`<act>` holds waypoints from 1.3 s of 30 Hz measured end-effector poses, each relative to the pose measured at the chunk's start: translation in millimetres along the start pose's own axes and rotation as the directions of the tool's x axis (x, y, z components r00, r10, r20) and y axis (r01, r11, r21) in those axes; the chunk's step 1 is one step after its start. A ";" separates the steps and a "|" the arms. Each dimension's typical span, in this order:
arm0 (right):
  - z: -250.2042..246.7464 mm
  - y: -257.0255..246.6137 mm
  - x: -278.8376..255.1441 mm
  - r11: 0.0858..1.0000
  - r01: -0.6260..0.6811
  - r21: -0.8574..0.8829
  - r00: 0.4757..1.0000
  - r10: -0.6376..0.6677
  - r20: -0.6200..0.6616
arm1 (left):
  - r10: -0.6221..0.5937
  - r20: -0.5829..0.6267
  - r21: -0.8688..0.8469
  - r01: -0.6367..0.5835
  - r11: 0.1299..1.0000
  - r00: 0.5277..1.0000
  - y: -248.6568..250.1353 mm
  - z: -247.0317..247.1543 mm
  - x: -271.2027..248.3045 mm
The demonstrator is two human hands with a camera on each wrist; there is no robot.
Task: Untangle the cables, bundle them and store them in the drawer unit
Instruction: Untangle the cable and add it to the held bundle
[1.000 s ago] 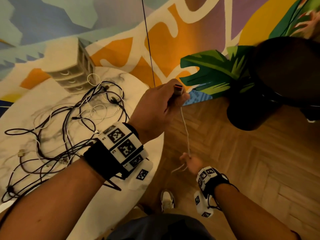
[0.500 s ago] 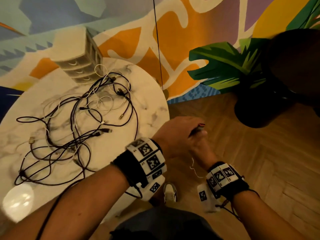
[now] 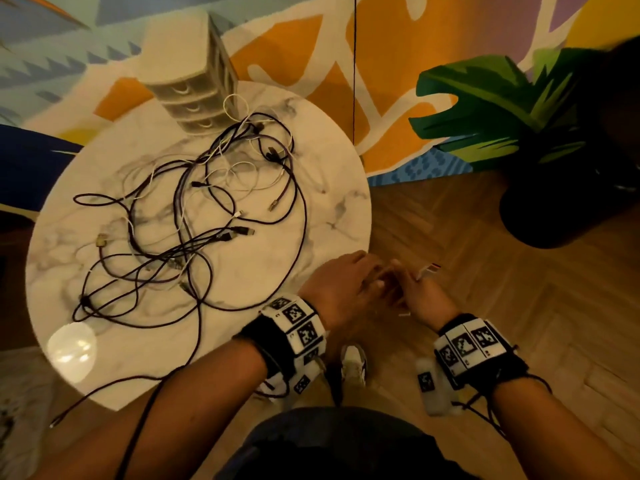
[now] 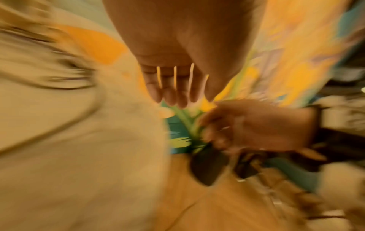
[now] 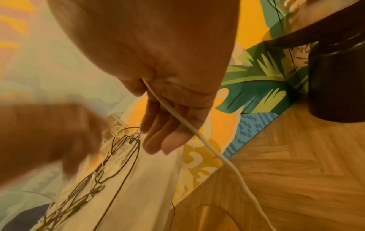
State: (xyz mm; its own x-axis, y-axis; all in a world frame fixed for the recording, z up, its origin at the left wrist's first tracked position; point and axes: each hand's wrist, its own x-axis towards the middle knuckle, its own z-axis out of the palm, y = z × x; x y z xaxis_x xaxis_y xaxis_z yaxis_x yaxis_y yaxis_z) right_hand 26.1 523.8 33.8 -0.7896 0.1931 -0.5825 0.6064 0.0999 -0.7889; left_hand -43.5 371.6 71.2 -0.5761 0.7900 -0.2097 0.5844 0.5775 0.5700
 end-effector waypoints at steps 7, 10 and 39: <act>31.0 -6.6 18.6 1.000 0.009 0.028 1.000 -0.009 -0.017 | -0.607 0.094 0.431 0.517 0.740 0.790 -154.5 -7.1 -116.2; 49.2 -11.1 25.0 1.000 0.002 0.018 1.000 -0.002 0.025 | -0.736 0.101 0.446 0.631 0.634 0.669 -185.6 -6.1 -175.1; 195.9 -34.4 -8.2 0.952 0.283 -0.114 0.819 -0.178 0.546 | -0.788 -0.103 -0.945 0.188 0.268 0.608 -126.9 -63.7 -117.0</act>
State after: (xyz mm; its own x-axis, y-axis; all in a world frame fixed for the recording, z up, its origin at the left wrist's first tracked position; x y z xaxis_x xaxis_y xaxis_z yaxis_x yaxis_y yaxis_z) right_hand -6.7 327.6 27.3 -0.8055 -0.3928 -0.4437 0.3647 0.2615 -0.8936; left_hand -86.6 192.8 74.0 -0.8691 0.0040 -0.4946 -0.4913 0.1090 0.8641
